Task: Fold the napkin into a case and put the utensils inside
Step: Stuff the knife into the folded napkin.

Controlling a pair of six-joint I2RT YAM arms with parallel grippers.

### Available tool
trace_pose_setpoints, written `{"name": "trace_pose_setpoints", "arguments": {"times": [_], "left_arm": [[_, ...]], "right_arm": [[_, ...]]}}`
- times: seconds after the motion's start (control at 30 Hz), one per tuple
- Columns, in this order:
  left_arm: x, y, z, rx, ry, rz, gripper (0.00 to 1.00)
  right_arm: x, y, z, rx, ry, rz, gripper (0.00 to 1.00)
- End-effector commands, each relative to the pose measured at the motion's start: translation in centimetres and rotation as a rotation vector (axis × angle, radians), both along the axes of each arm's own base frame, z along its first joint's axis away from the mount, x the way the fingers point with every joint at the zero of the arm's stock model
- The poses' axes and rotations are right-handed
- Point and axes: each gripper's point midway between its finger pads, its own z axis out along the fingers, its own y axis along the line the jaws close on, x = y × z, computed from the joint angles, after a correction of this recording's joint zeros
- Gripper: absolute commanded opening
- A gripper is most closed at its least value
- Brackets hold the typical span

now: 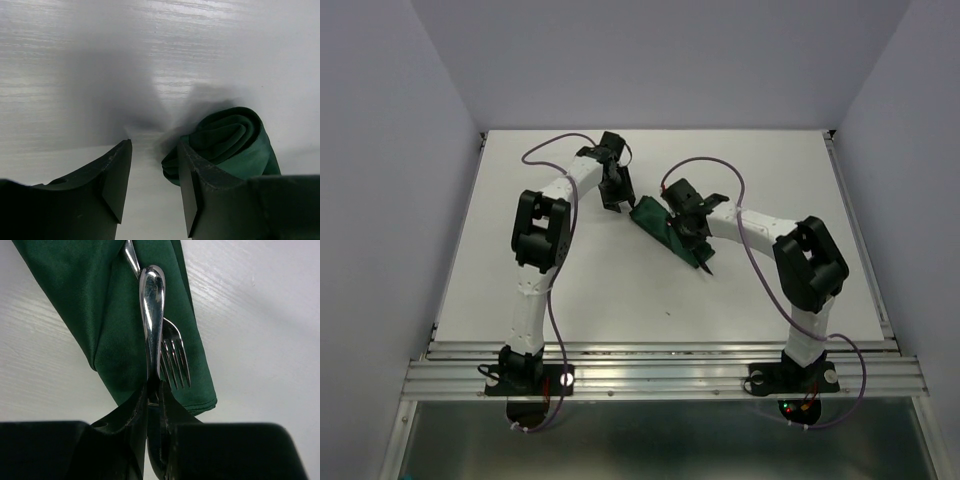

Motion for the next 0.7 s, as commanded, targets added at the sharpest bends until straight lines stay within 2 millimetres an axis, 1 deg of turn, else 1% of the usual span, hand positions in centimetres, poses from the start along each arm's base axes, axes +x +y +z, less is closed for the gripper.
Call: {"name": "trace_pose_setpoints", "arguments": {"times": [0.0,0.2,0.37,0.5,0.67], "left_arm": [[0.3,-0.9,1.2,-0.016,-0.014,-0.019,0.52],[0.3,-1.5,1.1,-0.029,-0.016,-0.013,0.52],[0.4,-2.6,1.1,-0.038,-0.021,-0.033,0.52],[0.4,-3.0,1.0,-0.045,-0.018,-0.039,0.51],[0.5,-3.3,1.0,-0.051,-0.019,-0.047,0.51]], "right_arm": [[-0.6,0.1,-0.6,0.006,0.035,0.031,0.01],[-0.7,0.3,-0.8,0.011,0.049,0.034,0.01],[-1.2,0.9,-1.0,0.033,0.086,0.058,0.01],[-1.3,1.3,-1.0,0.044,0.103,0.074,0.01],[-0.8,1.5,-0.6,0.036,0.100,0.082,0.01]]}}
